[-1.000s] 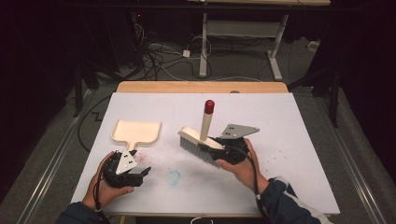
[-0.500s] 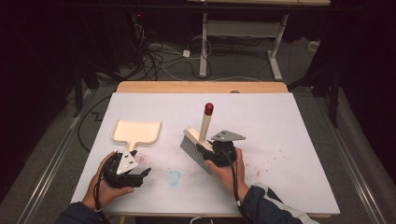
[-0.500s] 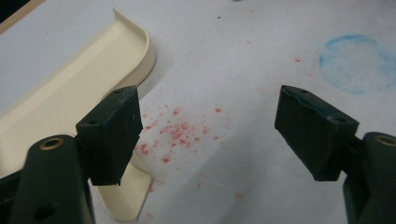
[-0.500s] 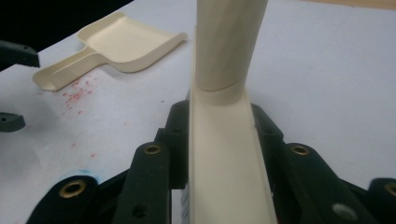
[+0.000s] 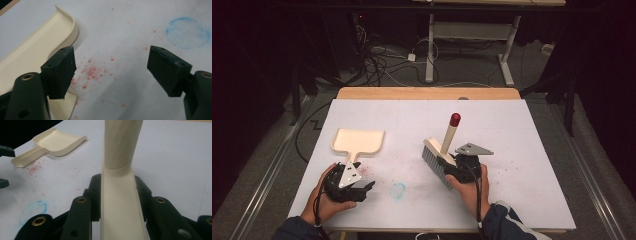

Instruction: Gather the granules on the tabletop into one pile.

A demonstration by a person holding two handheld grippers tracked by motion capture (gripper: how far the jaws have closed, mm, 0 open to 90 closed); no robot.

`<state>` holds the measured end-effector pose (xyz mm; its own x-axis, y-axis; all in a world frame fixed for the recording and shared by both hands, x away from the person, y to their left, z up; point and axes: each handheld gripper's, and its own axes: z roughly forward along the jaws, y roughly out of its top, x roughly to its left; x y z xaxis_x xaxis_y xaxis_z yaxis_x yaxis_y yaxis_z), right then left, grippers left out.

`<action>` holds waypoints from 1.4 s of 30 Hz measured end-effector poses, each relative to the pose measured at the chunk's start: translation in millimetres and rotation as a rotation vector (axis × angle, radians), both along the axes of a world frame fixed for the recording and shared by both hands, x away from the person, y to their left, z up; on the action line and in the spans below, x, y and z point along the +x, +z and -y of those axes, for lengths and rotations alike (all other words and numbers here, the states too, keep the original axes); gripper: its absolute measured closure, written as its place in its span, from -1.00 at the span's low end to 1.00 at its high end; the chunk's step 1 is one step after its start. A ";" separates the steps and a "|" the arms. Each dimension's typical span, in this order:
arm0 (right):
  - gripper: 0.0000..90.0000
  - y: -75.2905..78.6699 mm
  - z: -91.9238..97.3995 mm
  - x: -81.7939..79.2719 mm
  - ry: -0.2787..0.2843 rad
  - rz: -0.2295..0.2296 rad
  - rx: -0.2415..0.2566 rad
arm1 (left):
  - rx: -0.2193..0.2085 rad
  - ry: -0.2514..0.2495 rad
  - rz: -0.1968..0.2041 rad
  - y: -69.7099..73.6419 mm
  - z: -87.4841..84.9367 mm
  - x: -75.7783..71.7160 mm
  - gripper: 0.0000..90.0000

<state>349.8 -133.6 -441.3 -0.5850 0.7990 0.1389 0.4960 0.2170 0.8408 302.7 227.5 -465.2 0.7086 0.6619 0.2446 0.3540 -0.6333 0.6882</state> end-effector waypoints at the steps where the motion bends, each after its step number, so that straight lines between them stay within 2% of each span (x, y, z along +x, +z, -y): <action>1: 0.50 1.8 0.3 -0.5 0.006 0.002 0.002 | 0.001 -0.001 0.000 0.1 0.1 0.1 -0.50; 4: 0.50 9.0 1.8 -2.3 0.029 0.036 -0.017 | 0.005 -0.004 0.001 0.3 0.5 0.1 -0.50; 6: 0.50 15.1 4.9 -4.8 0.037 0.039 -0.010 | 0.005 -0.003 0.000 0.1 0.3 0.3 -0.50; 7: 0.50 17.9 7.9 -4.7 0.052 0.058 -0.017 | 0.005 -0.003 -0.001 0.0 0.2 0.3 -0.50; 10: 0.50 27.1 18.9 -8.3 0.077 0.074 -0.001 | 0.003 -0.003 -0.001 -0.2 0.0 0.2 -0.50; 12: 0.49 33.5 26.9 -11.2 0.094 0.081 -0.010 | 0.006 -0.003 0.000 0.0 0.0 -0.1 -0.50; 15: 0.49 42.6 40.9 -14.7 0.128 0.104 -0.033 | 0.008 -0.004 0.002 0.3 0.2 -0.4 -0.50; 20: 0.49 55.7 70.5 -23.3 0.190 0.142 -0.041 | 0.013 -0.002 0.001 0.2 0.4 -0.2 -0.50; 25: 0.49 62.3 101.7 -33.6 0.259 0.145 -0.078 | 0.015 0.002 0.003 0.4 0.3 -0.1 -0.50; 28: 0.49 63.4 117.8 -41.0 0.302 0.127 -0.101 | 0.019 0.002 0.002 0.2 0.9 -0.1 -0.50; 30: 0.49 62.9 127.6 -44.8 0.354 0.087 -0.108 | 0.018 0.004 0.003 0.0 1.4 -0.1 -0.50; 34: 0.49 58.1 141.4 -50.1 0.404 0.002 -0.153 | 0.020 0.004 0.002 -0.3 1.9 -0.1 -0.50; 37: 0.49 50.0 146.6 -47.7 0.457 -0.062 -0.171 | 0.020 0.003 0.000 -0.3 2.0 0.1 -0.50; 40: 0.49 42.4 146.8 -42.7 0.471 -0.099 -0.201 | 0.023 0.000 0.000 -0.4 2.3 0.2 -0.50; 42: 0.49 40.1 148.6 -38.6 0.469 -0.110 -0.200 | 0.023 0.001 -0.001 -0.5 2.2 0.3 -0.50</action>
<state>311.2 -282.2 -401.2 -0.8770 0.4717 0.0914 0.3902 0.5884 0.7082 303.0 225.3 -465.7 0.7082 0.6567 0.2593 0.3555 -0.6489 0.6727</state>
